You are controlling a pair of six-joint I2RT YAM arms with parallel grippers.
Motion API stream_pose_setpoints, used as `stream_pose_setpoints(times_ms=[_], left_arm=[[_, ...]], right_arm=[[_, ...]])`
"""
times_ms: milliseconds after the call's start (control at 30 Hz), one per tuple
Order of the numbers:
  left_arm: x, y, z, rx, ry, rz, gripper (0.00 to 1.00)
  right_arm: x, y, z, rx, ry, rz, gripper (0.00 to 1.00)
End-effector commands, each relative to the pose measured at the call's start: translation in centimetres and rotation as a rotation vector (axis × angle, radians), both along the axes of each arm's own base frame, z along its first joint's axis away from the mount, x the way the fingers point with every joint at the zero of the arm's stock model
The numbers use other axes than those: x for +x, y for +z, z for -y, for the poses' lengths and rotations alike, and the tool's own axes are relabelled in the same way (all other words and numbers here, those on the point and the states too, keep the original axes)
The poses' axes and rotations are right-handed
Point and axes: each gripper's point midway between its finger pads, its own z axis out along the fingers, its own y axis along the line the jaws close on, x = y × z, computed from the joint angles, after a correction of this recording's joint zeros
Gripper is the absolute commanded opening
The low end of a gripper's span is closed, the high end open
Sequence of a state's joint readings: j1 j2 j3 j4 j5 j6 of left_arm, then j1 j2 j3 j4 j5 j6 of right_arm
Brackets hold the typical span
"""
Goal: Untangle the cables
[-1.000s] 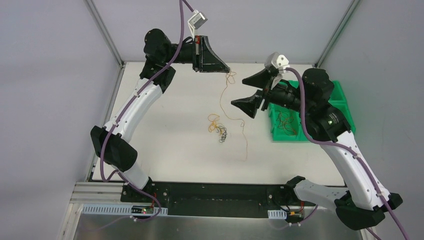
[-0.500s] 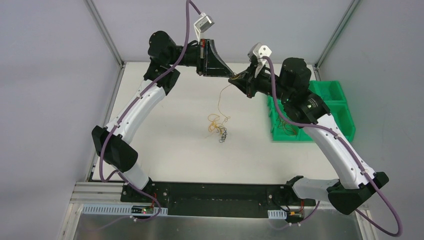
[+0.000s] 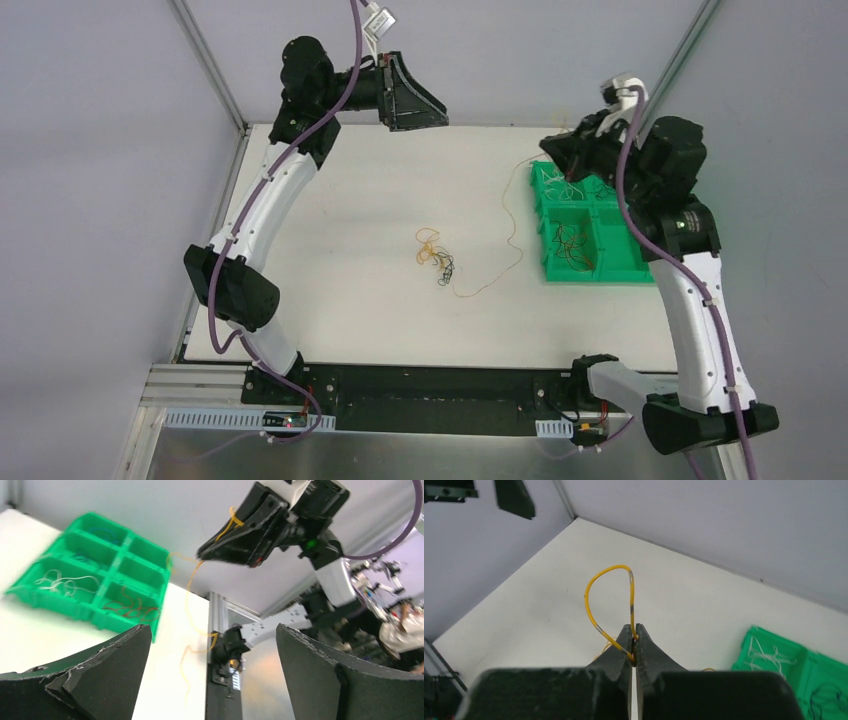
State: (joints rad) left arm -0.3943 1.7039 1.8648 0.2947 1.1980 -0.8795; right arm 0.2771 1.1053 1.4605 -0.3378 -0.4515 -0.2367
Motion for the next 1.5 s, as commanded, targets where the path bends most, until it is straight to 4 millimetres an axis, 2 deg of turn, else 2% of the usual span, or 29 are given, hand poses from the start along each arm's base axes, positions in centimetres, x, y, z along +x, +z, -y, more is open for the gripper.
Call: stream_pose_setpoints(times_ms=[0, 133, 233, 400, 467, 567, 667, 833, 933, 1100, 1267, 1367, 1400, 1467], left_arm=[[1.6, -0.3, -1.4, 0.030, 0.112, 0.122, 1.00], [2.2, -1.5, -1.4, 0.048, 0.141, 0.131, 1.00], [2.7, -2.2, -1.3, 0.055, 0.145, 0.111, 1.00], [3.1, -3.0, -1.1, 0.062, 0.147, 0.094, 1.00], [3.2, -3.1, -1.1, 0.063, 0.152, 0.093, 1.00], [3.3, -3.5, -1.1, 0.067, 0.155, 0.089, 1.00], [3.4, -3.8, -1.2, 0.072, 0.158, 0.083, 1.00], [3.8, -4.1, -1.2, 0.077, 0.170, 0.074, 1.00], [3.8, -4.4, -1.2, 0.081, 0.170, 0.065, 1.00], [4.2, -5.9, -1.4, 0.097, 0.181, 0.029, 1.00], [4.8, -6.1, -1.1, 0.091, 0.175, 0.002, 1.00], [5.1, -6.6, -1.0, 0.088, 0.170, -0.018, 1.00], [5.1, -6.7, -0.9, 0.087, 0.170, -0.023, 1.00], [5.4, -6.9, -0.9, 0.087, 0.170, -0.031, 1.00]], right_arm=[[-1.4, 1.7, 5.4, 0.150, -0.171, -0.125, 0.00], [-1.6, 1.9, 10.8, 0.221, -0.344, -0.170, 0.00], [-1.4, 3.1, 14.2, 0.293, -0.433, -0.184, 0.00], [0.1, 5.3, 20.6, 0.396, -0.569, -0.183, 0.00], [0.9, 5.5, 23.2, 0.412, -0.615, -0.182, 0.00], [2.0, 5.2, 26.7, 0.400, -0.690, -0.175, 0.00], [2.8, 3.8, 29.6, 0.329, -0.765, -0.168, 0.00], [3.6, 0.0, 32.7, 0.199, -0.854, -0.194, 0.00], [3.9, -1.4, 33.7, 0.164, -0.880, -0.209, 0.00], [4.6, -1.8, 35.7, 0.116, -0.916, -0.200, 0.00], [5.2, -1.9, 39.0, 0.042, -1.007, -0.172, 0.00], [5.2, -1.1, 40.6, 0.056, -1.025, -0.156, 0.00], [5.1, -0.2, 40.9, 0.067, -1.024, -0.139, 0.00], [4.9, 0.0, 42.0, 0.076, -1.037, -0.147, 0.00]])
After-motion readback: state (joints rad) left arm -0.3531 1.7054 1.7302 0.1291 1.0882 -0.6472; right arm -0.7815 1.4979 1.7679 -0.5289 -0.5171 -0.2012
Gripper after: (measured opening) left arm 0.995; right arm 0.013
